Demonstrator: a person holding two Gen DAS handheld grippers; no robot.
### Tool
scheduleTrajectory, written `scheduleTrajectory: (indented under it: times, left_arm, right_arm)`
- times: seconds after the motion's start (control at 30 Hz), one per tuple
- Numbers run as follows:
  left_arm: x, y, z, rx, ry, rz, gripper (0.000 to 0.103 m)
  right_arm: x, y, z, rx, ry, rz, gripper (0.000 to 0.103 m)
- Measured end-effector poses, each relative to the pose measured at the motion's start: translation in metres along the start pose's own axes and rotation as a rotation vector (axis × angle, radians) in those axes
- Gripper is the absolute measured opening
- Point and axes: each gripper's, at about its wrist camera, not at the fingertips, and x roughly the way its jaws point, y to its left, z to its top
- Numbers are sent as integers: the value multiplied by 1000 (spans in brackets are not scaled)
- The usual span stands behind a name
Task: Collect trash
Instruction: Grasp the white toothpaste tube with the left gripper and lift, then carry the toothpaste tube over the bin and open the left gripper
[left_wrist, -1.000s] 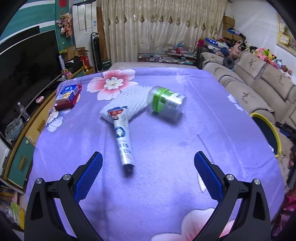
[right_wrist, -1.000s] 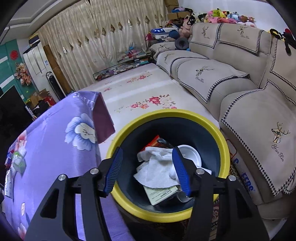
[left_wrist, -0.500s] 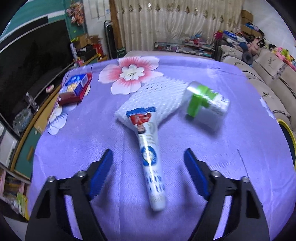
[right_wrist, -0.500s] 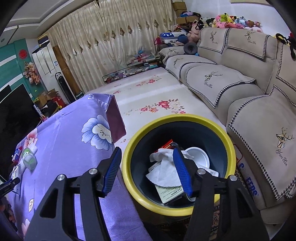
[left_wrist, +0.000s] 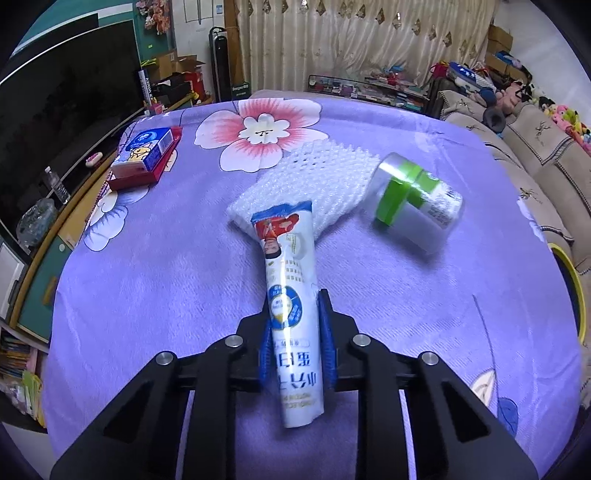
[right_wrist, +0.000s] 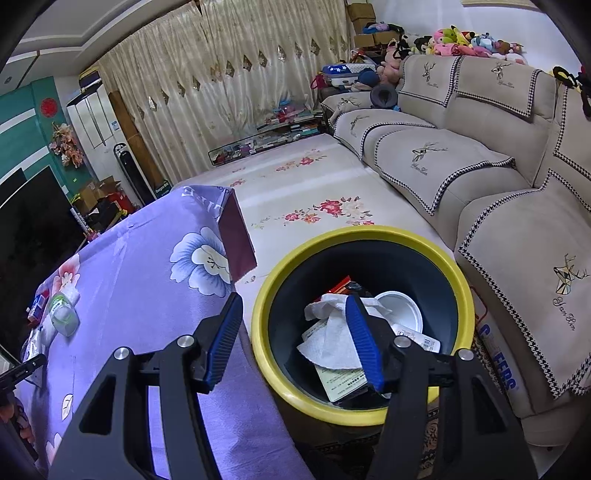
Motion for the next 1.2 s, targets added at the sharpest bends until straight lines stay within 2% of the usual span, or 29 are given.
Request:
scheduleTrajectory:
  times: [0.2, 0.43, 0.6, 0.73, 0.87, 1.1, 1.2]
  left_arm:
    - [-36, -17, -9, 48, -48, -46, 19]
    - [-77, -61, -14, 131, -98, -135, 19]
    - [-93, -122, -12, 243, -101, -249, 19]
    - [-94, -179, -7, 341, -99, -321, 19]
    - [-89, -247, 0, 439, -81, -413, 19]
    - [-78, -358, -1, 585, -29, -532, 19]
    - [-66, -401, -6, 633, 1, -554, 19]
  right_arm:
    - [-10, -1, 1, 1, -16, 11, 55]
    - [-25, -10, 2, 18, -41, 19, 55]
    - [-38, -25, 2, 37, -56, 10, 58]
    - [-47, -42, 1, 48, -70, -37, 59]
    - [-54, -65, 0, 80, -79, -69, 59]
    - [-61, -106, -6, 147, -85, -108, 59]
    - [-63, -118, -9, 165, -86, -116, 59]
